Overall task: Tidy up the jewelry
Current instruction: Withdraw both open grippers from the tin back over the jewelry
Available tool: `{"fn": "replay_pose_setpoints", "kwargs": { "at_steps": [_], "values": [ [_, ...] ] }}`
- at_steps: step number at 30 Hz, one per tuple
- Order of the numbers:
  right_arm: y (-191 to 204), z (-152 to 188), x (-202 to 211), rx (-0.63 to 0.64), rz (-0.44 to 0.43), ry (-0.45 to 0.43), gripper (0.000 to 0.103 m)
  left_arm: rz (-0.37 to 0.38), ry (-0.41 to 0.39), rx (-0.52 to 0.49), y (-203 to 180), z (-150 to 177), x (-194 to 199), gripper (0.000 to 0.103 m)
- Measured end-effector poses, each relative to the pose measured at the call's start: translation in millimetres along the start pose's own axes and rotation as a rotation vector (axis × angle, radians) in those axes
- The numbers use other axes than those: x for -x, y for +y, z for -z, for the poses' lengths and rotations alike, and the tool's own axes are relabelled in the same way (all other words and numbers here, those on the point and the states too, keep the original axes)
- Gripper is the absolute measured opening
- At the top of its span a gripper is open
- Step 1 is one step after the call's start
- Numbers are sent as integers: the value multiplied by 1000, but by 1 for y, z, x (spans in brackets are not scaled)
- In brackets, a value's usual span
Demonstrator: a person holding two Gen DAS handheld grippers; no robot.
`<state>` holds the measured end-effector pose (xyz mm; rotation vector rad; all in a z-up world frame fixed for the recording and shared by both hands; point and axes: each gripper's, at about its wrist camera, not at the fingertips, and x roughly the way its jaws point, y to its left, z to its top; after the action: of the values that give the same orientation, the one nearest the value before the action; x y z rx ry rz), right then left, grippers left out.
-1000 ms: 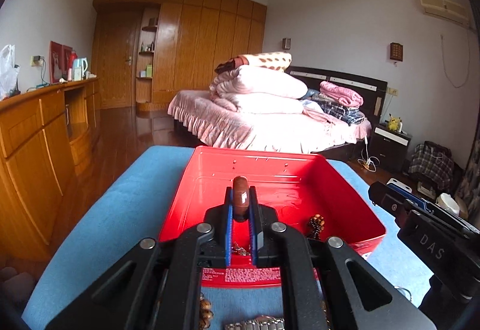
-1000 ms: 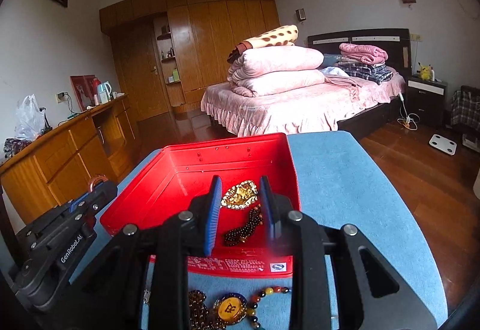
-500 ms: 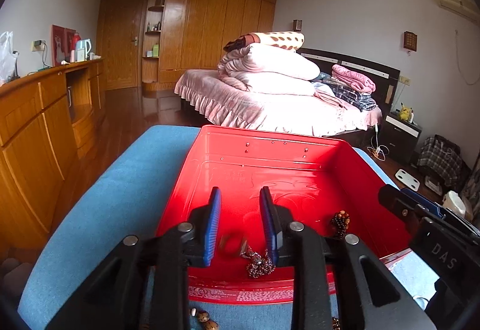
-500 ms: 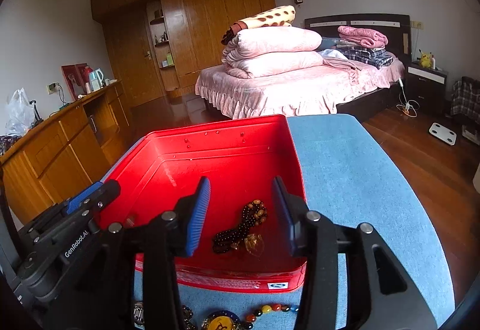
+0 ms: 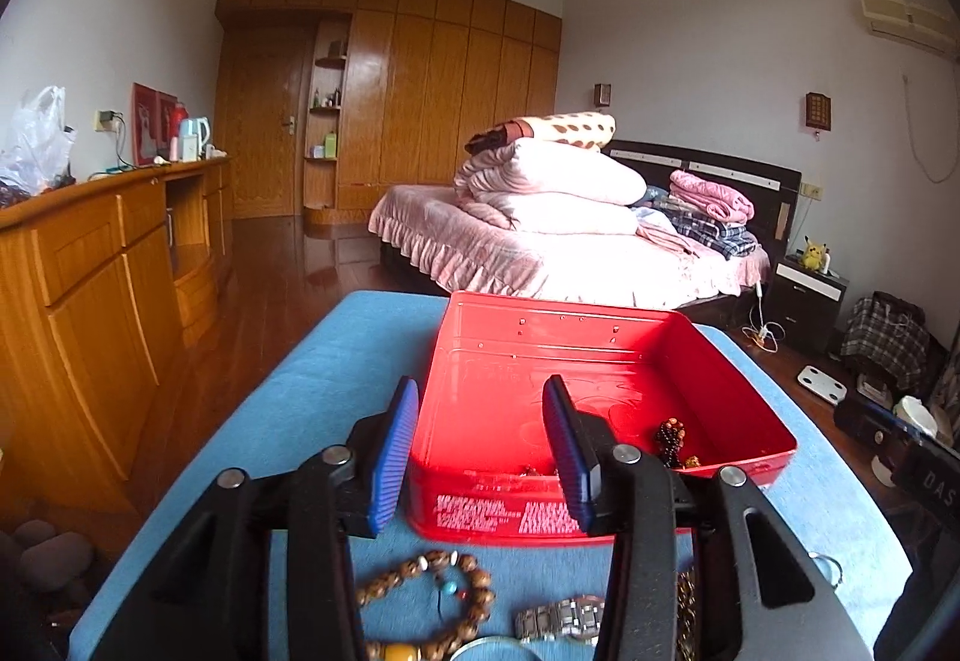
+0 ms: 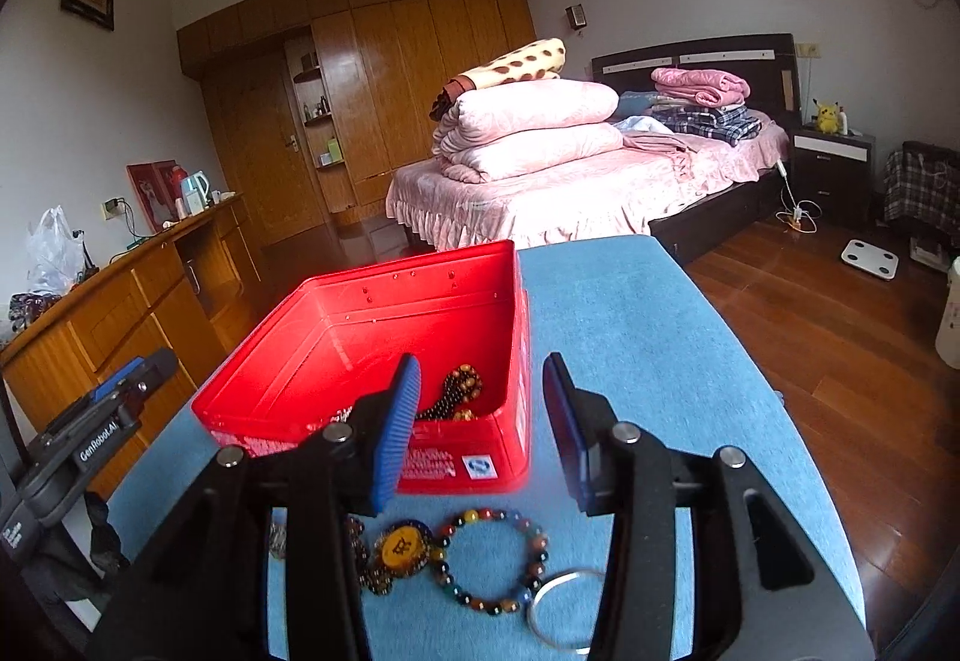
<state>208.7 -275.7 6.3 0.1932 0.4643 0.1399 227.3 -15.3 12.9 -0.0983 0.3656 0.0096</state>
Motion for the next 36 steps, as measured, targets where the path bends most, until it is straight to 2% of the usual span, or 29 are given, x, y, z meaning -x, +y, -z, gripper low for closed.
{"fn": "replay_pose_setpoints", "kwargs": {
  "at_steps": [8, 11, 16, 21, 34, 36],
  "values": [
    [-27, 46, 34, -32, 54, 42, 42, -9, 11, -16, -14, 31, 30, 43],
    [-31, 64, 34, -26, 94, 66, 43, -19, 17, -4, -13, 46, 35, 43],
    [-24, 88, 23, -8, 101, 126, 43, -28, 36, 4, -11, 65, 37, 43],
    [-22, 89, 12, 3, 123, 152, 52, -49, 51, 7, -5, 83, 42, 43],
    [-12, 93, 0, 91, 182, 201, 52, -58, 58, 14, -1, 87, 43, 43],
    [-13, 94, 0, 89, 185, 201, 49, -62, 57, 9, -1, 87, 43, 43]
  ]
}}
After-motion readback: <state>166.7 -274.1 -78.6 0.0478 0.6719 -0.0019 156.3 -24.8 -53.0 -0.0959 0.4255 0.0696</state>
